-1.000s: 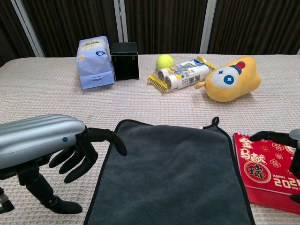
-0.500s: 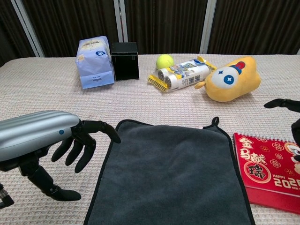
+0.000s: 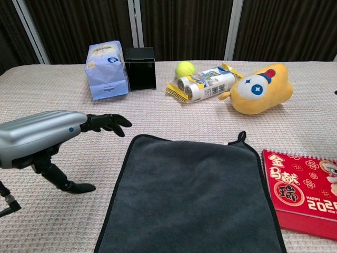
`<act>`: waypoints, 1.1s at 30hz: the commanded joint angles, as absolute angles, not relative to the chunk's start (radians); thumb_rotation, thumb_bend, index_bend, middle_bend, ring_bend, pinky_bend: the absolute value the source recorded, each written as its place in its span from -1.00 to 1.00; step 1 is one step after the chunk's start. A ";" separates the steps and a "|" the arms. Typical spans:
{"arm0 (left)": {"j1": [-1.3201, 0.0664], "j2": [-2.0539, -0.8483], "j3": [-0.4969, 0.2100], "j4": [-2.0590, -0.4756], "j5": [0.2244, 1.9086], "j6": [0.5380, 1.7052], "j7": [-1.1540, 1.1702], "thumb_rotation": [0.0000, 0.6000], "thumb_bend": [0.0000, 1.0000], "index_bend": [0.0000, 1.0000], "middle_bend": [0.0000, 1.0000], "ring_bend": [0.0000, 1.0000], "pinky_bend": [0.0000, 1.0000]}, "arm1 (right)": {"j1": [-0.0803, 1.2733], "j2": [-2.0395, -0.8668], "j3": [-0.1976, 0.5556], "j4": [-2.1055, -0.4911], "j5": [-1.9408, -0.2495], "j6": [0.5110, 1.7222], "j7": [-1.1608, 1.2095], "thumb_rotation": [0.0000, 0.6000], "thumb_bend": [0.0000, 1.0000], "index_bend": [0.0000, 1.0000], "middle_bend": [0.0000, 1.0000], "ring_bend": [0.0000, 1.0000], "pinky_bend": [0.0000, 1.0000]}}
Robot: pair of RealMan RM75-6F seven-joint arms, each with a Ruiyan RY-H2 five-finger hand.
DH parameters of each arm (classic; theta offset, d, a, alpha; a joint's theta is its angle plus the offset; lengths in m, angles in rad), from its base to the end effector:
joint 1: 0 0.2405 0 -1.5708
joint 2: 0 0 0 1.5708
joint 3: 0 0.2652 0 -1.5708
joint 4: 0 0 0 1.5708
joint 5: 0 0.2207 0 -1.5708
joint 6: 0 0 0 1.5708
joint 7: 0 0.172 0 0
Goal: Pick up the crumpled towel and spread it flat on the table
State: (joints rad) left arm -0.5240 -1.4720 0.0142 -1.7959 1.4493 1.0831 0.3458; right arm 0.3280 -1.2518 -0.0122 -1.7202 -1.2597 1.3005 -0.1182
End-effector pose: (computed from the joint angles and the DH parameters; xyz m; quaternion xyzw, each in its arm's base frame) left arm -0.1383 0.2492 -0.0367 -0.7777 -0.3750 -0.4008 0.3066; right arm -0.2791 -0.2582 0.0676 0.6202 -0.4768 0.3659 0.5041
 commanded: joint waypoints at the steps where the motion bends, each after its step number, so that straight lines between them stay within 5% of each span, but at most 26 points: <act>1: -0.542 -1.482 -0.008 -1.780 1.419 1.059 0.368 1.00 0.02 -0.88 -0.78 -0.83 -0.68 | 0.303 -1.264 0.012 -1.680 -1.267 1.315 -0.057 1.00 -0.29 -1.00 -0.85 -0.94 -0.91; 3: -0.559 -1.488 -0.024 -1.772 1.397 1.038 0.390 1.00 0.23 -0.89 -0.79 -0.83 -0.68 | 0.300 -1.257 0.019 -1.682 -1.270 1.313 -0.044 1.00 -0.29 -1.00 -0.85 -0.94 -0.91; 10: -0.640 -1.502 -0.072 -1.756 1.310 0.955 0.548 1.00 0.51 -0.90 -0.86 -0.83 -0.68 | 0.291 -1.260 0.041 -1.682 -1.284 1.320 -0.047 1.00 -0.29 -1.00 -0.85 -0.94 -0.91; 33: -0.906 -1.642 -0.190 -1.676 0.945 0.855 0.802 1.00 0.57 -0.92 -0.86 -0.83 -0.68 | 0.285 -1.294 0.075 -1.637 -1.277 1.268 -0.061 1.00 -0.29 -1.00 -0.85 -0.94 -0.91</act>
State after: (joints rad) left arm -0.8931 -1.6309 -0.1821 -1.6849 0.9577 0.8607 0.7965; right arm 0.2846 -1.2925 0.0736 -1.6387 -1.2779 1.2696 -0.0601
